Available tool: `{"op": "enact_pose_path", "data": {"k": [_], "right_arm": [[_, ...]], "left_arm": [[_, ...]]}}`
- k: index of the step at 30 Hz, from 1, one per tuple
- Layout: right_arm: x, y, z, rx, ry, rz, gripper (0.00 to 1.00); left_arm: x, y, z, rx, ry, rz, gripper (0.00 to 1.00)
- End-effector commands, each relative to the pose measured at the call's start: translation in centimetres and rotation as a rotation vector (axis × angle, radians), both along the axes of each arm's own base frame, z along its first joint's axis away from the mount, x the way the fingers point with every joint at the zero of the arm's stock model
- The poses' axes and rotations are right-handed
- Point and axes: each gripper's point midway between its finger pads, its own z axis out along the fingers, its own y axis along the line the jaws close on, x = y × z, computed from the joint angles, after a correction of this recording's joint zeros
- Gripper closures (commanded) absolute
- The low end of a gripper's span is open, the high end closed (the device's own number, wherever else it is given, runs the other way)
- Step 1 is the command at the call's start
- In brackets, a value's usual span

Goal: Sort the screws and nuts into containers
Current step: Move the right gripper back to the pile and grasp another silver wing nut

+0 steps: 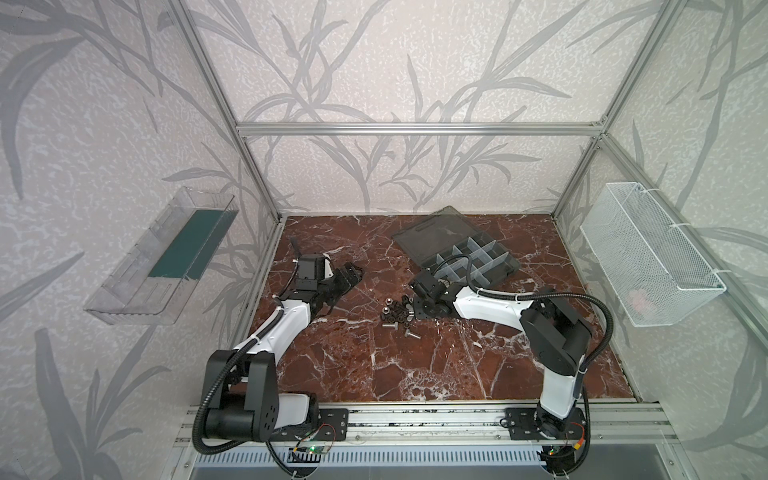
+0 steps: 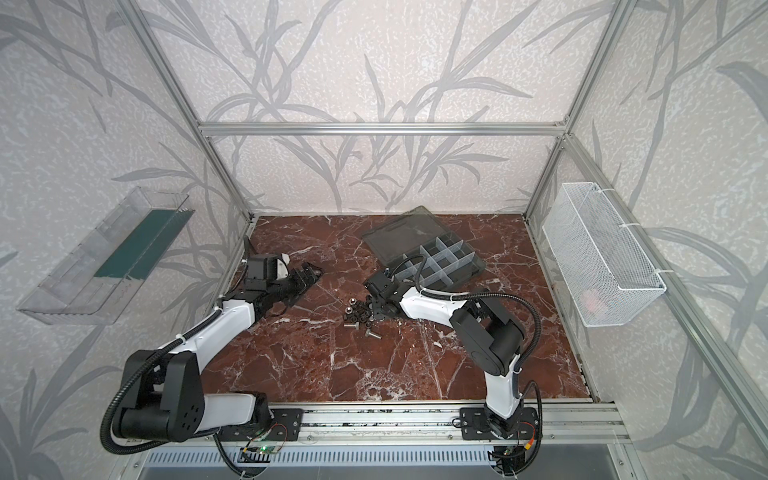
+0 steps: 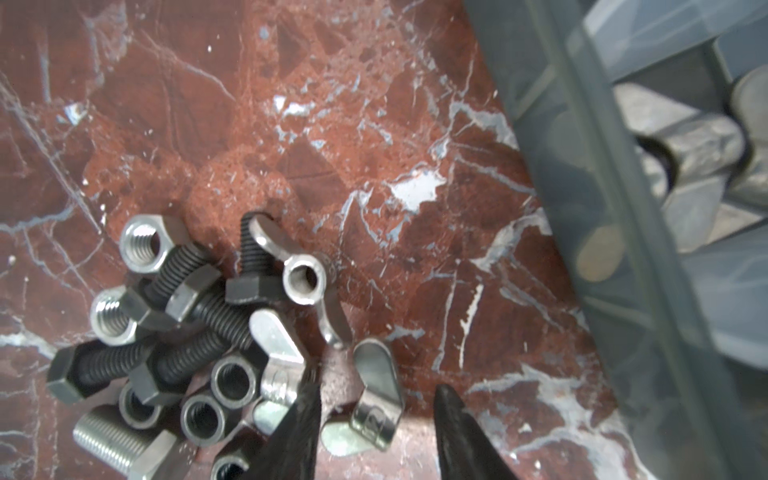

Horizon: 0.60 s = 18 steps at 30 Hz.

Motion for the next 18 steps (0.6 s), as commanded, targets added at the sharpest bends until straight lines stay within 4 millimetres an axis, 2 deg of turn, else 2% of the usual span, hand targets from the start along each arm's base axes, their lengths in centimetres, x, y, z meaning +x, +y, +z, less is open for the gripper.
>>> {"op": "enact_pose_path", "data": {"k": [1,9,18], "right_arm": [[0.2,0.4,-1.3,0.005,0.029,0.001,0.55],[-0.4,-0.4,-3.3,-0.057,0.074,0.007,0.61],[-1.4,-1.7,-2.4,-0.134,0.069,0.012,0.63]], "left_arm": [[0.0,0.0,-0.2,0.004,0.001,-0.002,0.01],[0.0,0.0,-0.3,0.007,0.003,-0.001,0.01],[0.0,0.0,-0.4,0.007,0.008,-0.002,0.00]]}}
